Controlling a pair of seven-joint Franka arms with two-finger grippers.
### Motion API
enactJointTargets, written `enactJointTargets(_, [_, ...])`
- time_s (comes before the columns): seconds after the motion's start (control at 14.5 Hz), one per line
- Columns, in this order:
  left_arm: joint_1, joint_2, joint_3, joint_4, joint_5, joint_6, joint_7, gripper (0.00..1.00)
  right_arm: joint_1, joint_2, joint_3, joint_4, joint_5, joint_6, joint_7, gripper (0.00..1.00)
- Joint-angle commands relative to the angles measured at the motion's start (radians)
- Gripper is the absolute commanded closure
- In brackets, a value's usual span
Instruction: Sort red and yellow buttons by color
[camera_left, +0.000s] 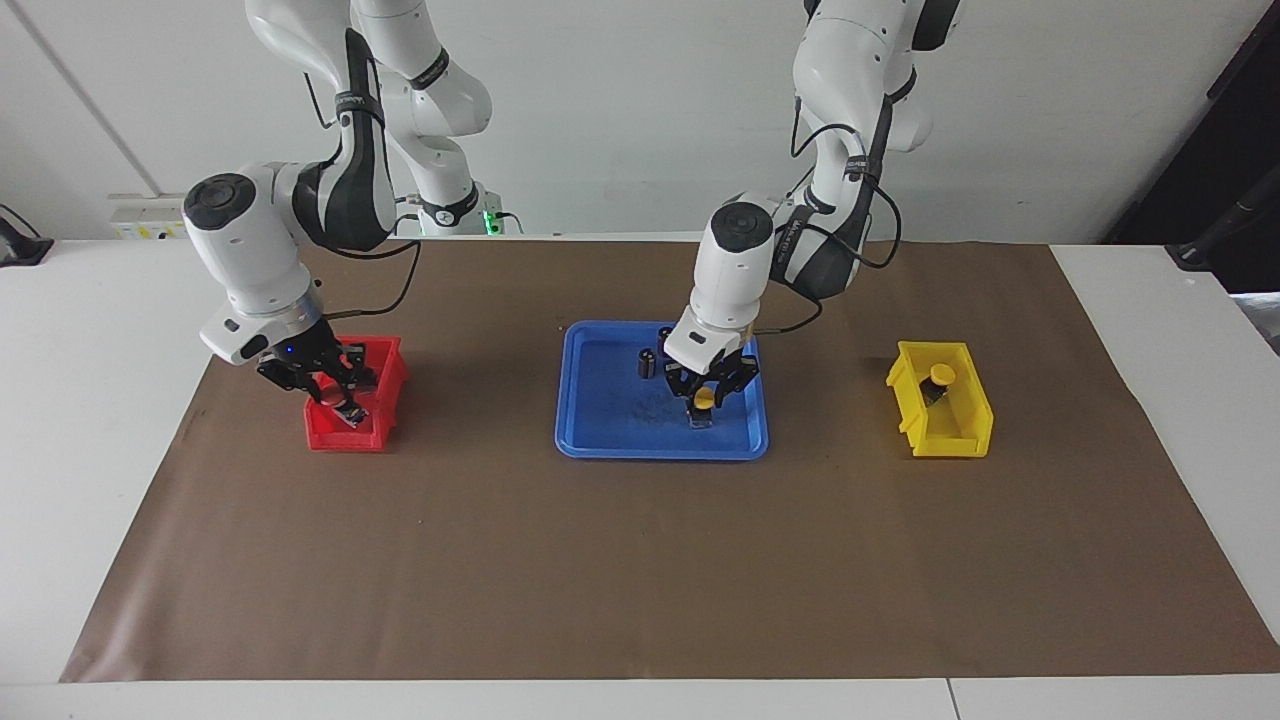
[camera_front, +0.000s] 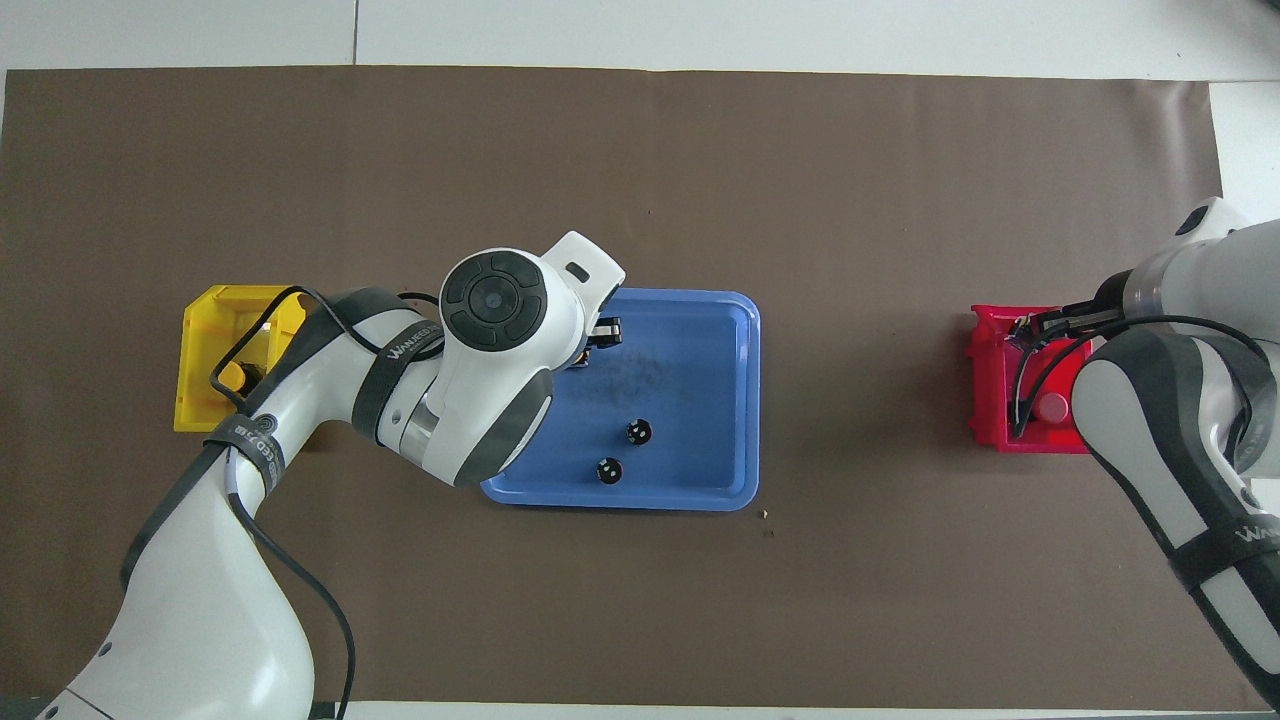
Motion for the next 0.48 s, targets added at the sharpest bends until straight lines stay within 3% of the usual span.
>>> enactJointTargets(0.0, [-0.006,-0.011,0.022,0.054,0.027,-0.085,-0.029,0.99,-0.014,-0.038,0.009,-0.070,0.018,0.059,-0.035,0.86])
enactJointTargets(0.21, [0.084,-0.086,0.059,0.204,0.038,-0.365,0.119,0.99,-0.015,-0.027,0.009,-0.106,0.018,0.133,-0.041,0.86])
enactJointTargets(0.41, [0.310,-0.176,0.057,0.209,0.026,-0.426,0.397,0.99,-0.015,-0.028,0.009,-0.140,0.018,0.179,-0.047,0.86])
